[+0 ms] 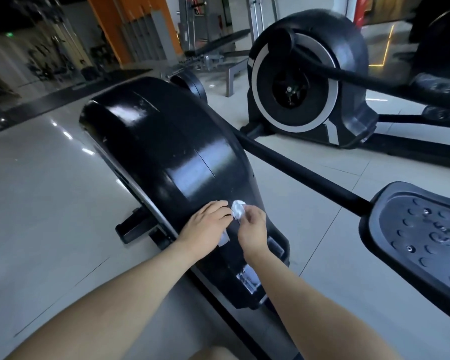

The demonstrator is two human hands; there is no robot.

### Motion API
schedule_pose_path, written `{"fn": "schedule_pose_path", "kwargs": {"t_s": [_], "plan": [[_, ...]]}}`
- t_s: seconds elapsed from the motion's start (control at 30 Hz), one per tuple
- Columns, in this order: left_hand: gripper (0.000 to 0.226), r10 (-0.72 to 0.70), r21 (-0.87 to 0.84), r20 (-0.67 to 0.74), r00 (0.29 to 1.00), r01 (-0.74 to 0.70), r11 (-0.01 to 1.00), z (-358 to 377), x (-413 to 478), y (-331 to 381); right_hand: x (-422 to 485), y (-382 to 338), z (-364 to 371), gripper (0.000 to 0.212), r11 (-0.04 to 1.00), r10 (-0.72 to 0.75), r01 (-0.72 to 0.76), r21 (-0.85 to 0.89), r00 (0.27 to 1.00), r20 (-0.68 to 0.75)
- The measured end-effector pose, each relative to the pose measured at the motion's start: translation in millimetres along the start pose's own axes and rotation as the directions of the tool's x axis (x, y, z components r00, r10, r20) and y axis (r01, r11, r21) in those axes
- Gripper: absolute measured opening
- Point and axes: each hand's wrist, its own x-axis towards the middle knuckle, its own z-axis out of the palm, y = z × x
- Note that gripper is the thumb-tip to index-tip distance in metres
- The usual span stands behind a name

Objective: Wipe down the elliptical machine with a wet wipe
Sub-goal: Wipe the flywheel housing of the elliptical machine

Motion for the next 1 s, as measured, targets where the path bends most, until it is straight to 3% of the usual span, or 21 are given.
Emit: {"fn": "schedule_pose_path", "kwargs": {"t_s": [0.1, 0.17, 0.3, 0.37, 0.4, 0.47, 0.53, 0.63, 0.7, 0.77, 0.87, 1.0], "plan": [[0.04, -0.048, -0.053, 0.034, 0.998, 0.049, 0.997, -7, 1, 6, 13, 2, 5, 0.024, 0.998, -0.062, 0.061, 0.01, 0.995, 0.084], [0.044, -0.087, -0.13, -0.021, 0.996, 0.084, 0.988, -16, 5, 12, 18, -22, 8, 0.025, 0.992, -0.123, 0.117, 0.056, 0.987, 0.109], [0.026, -0.204, -0.203, -0.097, 0.974, 0.181, 0.962, -30, 17, 13, 23, -55, 15, 0.025, 0.962, -0.27, 0.27, 0.03, 0.939, 0.215], [0.024, -0.189, -0.194, -0.083, 0.978, 0.17, 0.966, -35, 15, 9, 23, -45, 15, 0.025, 0.969, -0.243, 0.248, 0.005, 0.946, 0.216], [0.025, -0.111, -0.111, -0.072, 0.991, 0.103, 0.988, -34, 13, 6, 21, -33, 11, 0.025, 0.977, -0.205, 0.212, -0.017, 0.961, 0.187], [0.033, -0.048, -0.045, -0.082, 0.995, 0.045, 0.998, -29, 8, -2, 16, -11, 2, 0.019, 0.999, -0.046, 0.047, -0.001, 0.989, 0.142], [0.041, -0.063, -0.052, -0.095, 0.993, 0.058, 0.997, -27, 4, -3, 9, 7, -6, 0.027, 0.996, 0.067, -0.056, -0.074, 0.985, 0.16], [0.044, -0.085, -0.06, -0.104, 0.991, 0.079, 0.995, -25, 4, 2, 6, 23, -10, 0.042, 0.992, 0.083, -0.066, -0.107, 0.984, 0.158], [0.044, -0.09, -0.075, -0.091, 0.992, 0.083, 0.994, -25, 3, 4, 2, 12, -11, 0.034, 0.997, 0.067, -0.061, -0.056, 0.991, 0.114], [0.042, -0.078, -0.071, -0.085, 0.993, 0.072, 0.995, -23, 1, 3, 1, -15, -10, 0.019, 0.998, -0.021, 0.017, 0.057, 0.997, 0.074], [0.037, -0.085, -0.076, -0.136, 0.987, 0.075, 0.994, -29, 0, 2, 10, -61, 3, 0.02, 0.969, -0.222, 0.212, 0.123, 0.972, 0.076], [0.043, -0.086, -0.066, -0.191, 0.978, 0.075, 0.995, -36, 4, -5, 24, -80, 21, 0.037, 0.93, -0.357, 0.368, -0.006, 0.906, 0.23]]}}
